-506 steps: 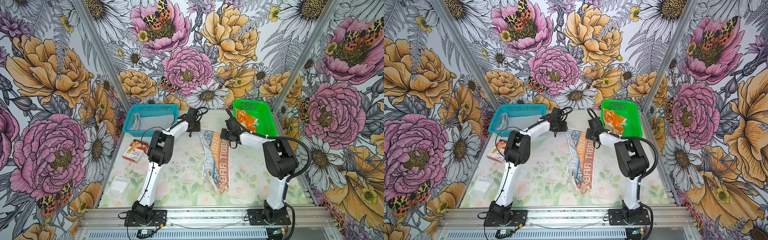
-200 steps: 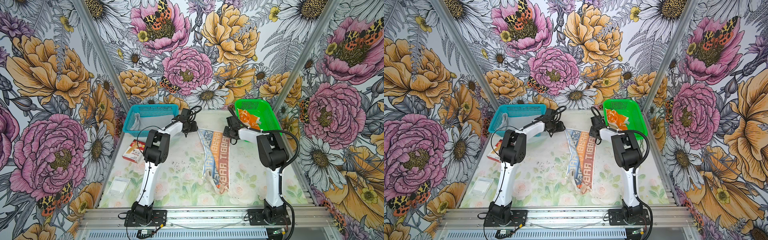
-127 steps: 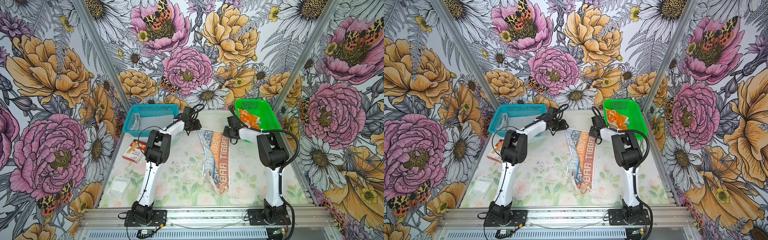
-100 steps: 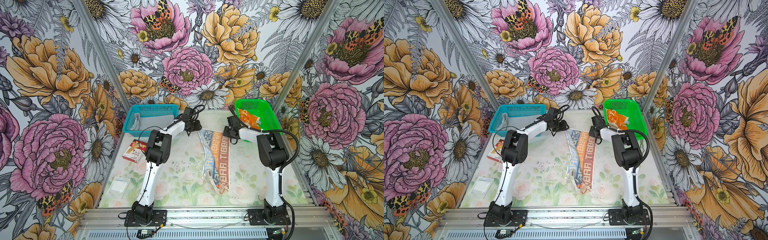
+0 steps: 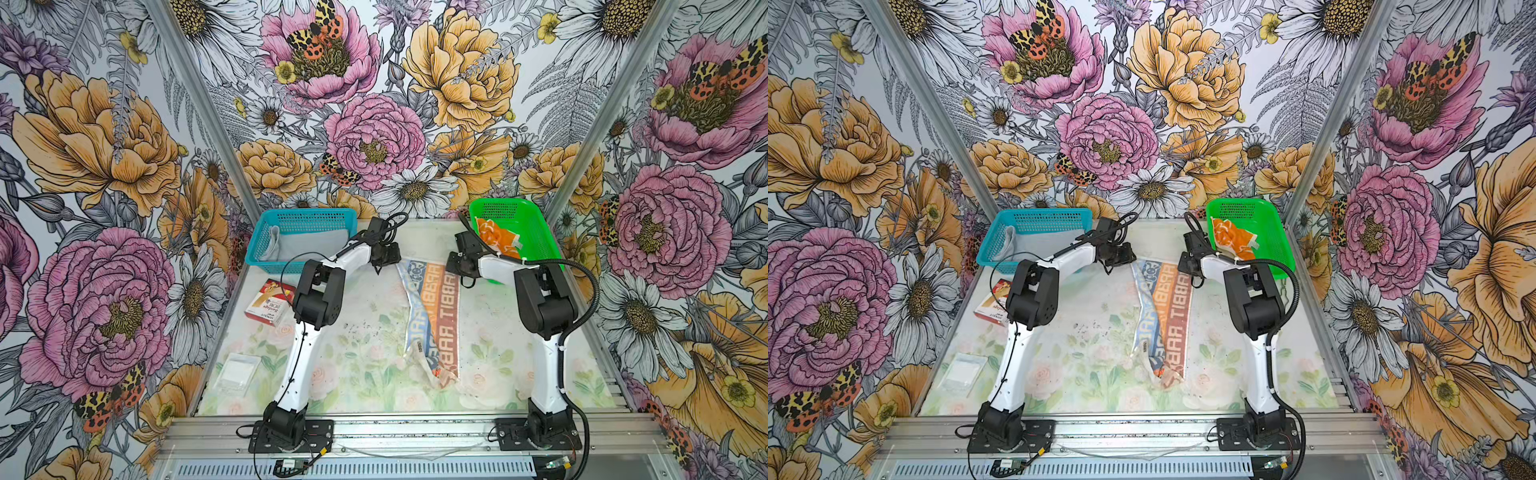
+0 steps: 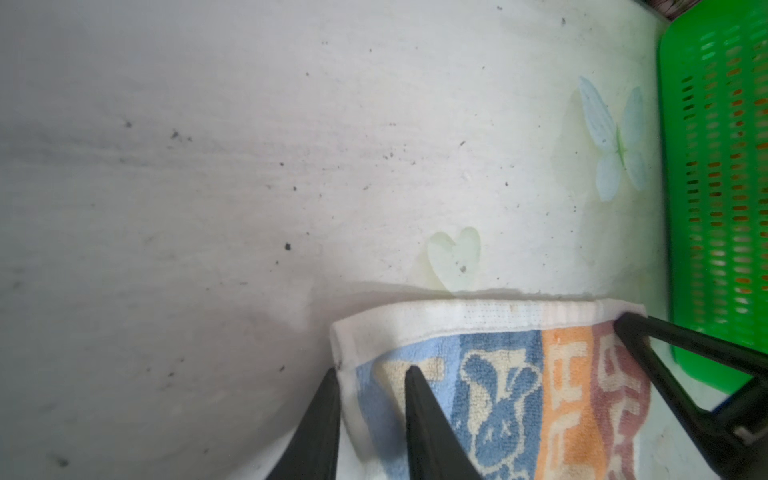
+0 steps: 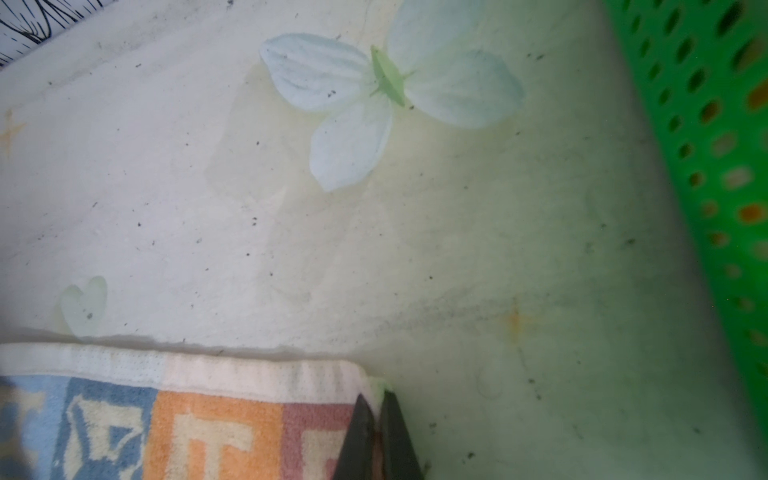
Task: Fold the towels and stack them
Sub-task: 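Lift the RABBIT towel's far edge high with both grippers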
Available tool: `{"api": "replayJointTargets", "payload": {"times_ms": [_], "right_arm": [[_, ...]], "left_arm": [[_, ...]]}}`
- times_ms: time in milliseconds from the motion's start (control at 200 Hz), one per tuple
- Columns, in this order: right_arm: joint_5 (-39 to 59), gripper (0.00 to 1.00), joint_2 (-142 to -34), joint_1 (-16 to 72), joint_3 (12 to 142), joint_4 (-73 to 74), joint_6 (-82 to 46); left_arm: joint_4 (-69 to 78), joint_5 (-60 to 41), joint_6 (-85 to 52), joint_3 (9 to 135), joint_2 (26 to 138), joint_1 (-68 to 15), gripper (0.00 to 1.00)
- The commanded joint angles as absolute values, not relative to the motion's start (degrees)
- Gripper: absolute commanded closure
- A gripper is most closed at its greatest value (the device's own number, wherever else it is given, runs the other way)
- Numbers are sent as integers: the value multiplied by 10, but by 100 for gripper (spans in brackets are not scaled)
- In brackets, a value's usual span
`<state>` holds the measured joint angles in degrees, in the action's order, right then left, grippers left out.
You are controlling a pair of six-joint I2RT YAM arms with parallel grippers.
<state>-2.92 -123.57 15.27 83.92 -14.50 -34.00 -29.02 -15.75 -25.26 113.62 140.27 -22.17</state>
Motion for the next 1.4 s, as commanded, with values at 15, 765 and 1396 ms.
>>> {"api": "replayJointTargets", "payload": {"times_ms": [15, 765, 1396], "right_arm": [[-17, 100, -1252, 149, 858, -146, -336], [106, 100, -858, 172, 883, -156, -213], [62, 100, -553, 267, 767, -203, -224]], "left_arm": [[-291, -178, -266, 1153, 1421, -223, 72], [-338, -132, -136, 1126, 979, -200, 100], [-347, -1, -95, 932, 654, -371, 100]]}}
